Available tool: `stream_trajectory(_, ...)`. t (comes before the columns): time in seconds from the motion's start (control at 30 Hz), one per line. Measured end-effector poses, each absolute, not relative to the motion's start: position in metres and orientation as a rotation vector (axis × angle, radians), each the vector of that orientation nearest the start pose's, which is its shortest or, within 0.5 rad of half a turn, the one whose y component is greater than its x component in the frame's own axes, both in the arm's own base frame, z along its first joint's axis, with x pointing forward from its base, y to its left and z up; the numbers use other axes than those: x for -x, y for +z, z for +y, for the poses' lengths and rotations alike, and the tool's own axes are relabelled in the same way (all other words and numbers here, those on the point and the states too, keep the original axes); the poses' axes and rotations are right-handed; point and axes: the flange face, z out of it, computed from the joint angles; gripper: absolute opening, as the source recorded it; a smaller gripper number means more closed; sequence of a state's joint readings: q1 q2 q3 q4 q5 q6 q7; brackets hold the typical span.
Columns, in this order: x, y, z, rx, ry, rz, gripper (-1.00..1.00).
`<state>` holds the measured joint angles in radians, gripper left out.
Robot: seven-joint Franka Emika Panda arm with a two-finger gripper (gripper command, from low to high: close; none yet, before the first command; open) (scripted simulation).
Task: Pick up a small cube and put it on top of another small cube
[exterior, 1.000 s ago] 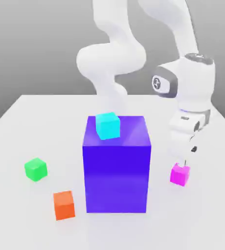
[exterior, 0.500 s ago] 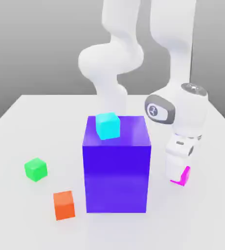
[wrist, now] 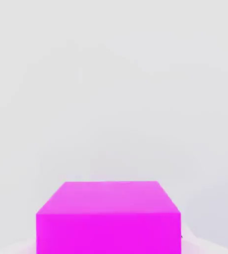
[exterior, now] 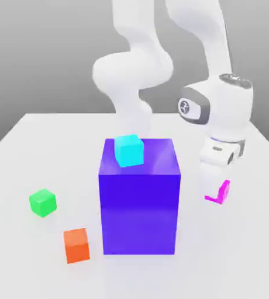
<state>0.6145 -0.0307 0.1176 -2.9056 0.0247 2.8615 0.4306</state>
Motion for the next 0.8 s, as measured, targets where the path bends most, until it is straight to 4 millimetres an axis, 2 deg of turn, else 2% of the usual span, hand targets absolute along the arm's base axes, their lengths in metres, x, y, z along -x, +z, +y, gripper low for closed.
stream_trajectory(0.23, -0.267, 0.205, 0.273, 3.004, 0.045, -0.949, -1.00)
stream_trajectory(0.3, -0.282, 0.213, 0.275, 2.962, 0.018, -1.091, -1.00)
stream_trajectory(0.5, -0.358, 0.245, 0.233, 2.887, -0.090, -1.415, -1.00)
stream_trajectory(0.67, -0.407, 0.275, 0.193, 2.810, -0.154, -1.744, -1.00)
stream_trajectory(0.73, -0.427, 0.288, 0.167, 2.792, -0.163, -1.859, -1.00)
stream_trajectory(0.77, -0.437, 0.295, 0.146, 2.805, -0.161, -1.888, -1.00)
stream_trajectory(0.8, -0.446, 0.302, 0.117, 2.838, -0.152, -1.886, -1.00)
